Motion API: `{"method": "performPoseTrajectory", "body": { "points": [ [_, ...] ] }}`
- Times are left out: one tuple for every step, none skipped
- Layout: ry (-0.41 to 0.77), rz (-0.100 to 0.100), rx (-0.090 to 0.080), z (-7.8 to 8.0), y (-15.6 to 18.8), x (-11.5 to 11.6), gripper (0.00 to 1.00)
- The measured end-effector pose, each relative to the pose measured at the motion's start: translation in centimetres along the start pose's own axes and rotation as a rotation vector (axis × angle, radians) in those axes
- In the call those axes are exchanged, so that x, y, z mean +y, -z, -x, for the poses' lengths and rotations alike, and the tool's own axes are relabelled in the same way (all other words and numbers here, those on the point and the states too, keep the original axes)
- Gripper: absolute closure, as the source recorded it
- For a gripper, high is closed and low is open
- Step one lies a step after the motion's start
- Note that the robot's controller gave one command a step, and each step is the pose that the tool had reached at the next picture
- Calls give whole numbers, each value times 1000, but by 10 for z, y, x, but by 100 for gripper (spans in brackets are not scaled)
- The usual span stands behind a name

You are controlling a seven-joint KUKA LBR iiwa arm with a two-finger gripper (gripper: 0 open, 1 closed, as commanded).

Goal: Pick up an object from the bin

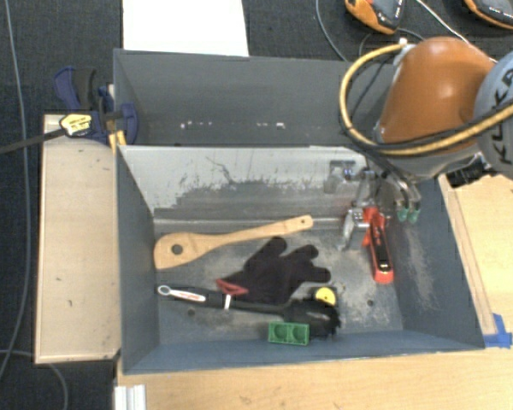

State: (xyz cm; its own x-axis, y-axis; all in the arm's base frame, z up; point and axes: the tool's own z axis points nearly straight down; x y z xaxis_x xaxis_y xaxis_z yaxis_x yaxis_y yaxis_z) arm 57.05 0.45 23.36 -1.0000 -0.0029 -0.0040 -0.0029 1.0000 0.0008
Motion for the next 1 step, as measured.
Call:
{"method": "performPoseTrajectory", "body": {
  "points": [
    [0,0,0,0,0,0,0]
  ]
}}
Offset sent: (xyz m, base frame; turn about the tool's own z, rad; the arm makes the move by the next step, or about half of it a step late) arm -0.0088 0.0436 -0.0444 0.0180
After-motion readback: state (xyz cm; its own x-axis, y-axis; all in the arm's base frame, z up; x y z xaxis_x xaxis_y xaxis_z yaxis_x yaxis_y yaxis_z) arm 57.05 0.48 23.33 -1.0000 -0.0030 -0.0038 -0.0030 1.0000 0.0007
